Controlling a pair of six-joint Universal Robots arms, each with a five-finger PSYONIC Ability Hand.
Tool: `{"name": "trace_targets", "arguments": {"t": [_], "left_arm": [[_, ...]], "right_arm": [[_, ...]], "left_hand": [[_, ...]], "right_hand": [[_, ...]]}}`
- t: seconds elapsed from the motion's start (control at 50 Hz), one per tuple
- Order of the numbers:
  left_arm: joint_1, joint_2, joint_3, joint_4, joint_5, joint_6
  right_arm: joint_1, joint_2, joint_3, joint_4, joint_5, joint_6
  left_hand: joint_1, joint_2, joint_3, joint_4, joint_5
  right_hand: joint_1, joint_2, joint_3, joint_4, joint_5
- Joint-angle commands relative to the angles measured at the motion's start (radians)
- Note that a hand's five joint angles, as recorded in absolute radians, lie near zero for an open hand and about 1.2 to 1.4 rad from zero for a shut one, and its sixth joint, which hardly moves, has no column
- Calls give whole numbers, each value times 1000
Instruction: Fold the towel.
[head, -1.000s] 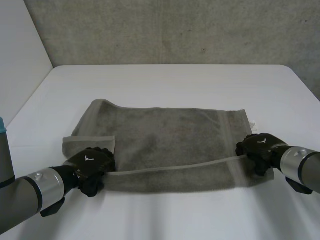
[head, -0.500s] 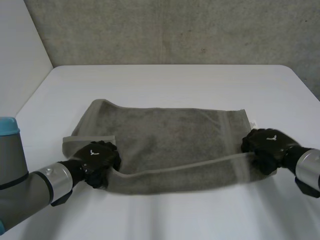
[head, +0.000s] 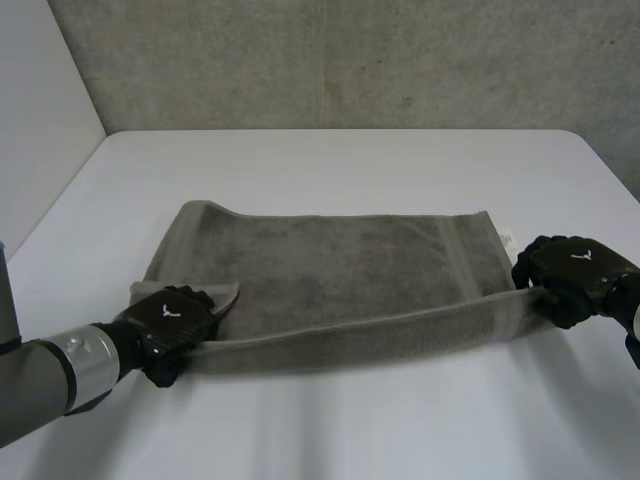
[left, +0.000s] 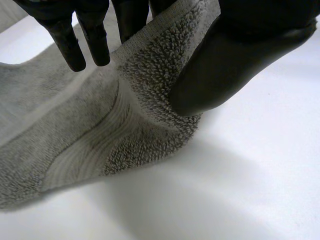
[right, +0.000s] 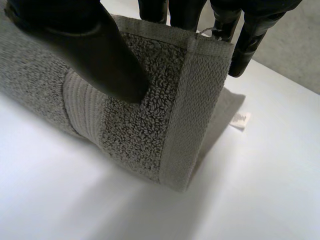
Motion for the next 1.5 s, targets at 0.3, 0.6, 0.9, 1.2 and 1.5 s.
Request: {"name": "trace_targets", "arguments": {"t": [0.3,0.6,0.9,1.2,1.5], "left_arm": [[-113,-118,489,272,-175,-151],[-118,59,309,295,-185,-211],[11,129,-14,306,-117,-211],[41,39,-75,295,-68,-205],[55,120,-84,156,-70,-103]], "right_arm": [[294,234,-744,-34,258,16],[284,84,-516,-38,247,16],[113,-36,-192,-106,67,10],[70,-33,-46,-176,49,5],[69,-44,-11,-167,43,5]], "left_hand": [[98,126,-42,-56,79],[98,126,-42,-56,79],[98,126,-42,-56,79],[19,47,-42,-56,0],[-550,-522,-42,-56,-570]], "right_hand": [[83,98,-51,-78,69],[83,98,-51,-78,69],[83,98,-51,-78,69],[83,98,-51,-78,69],[83,98,-51,-78,69]]}}
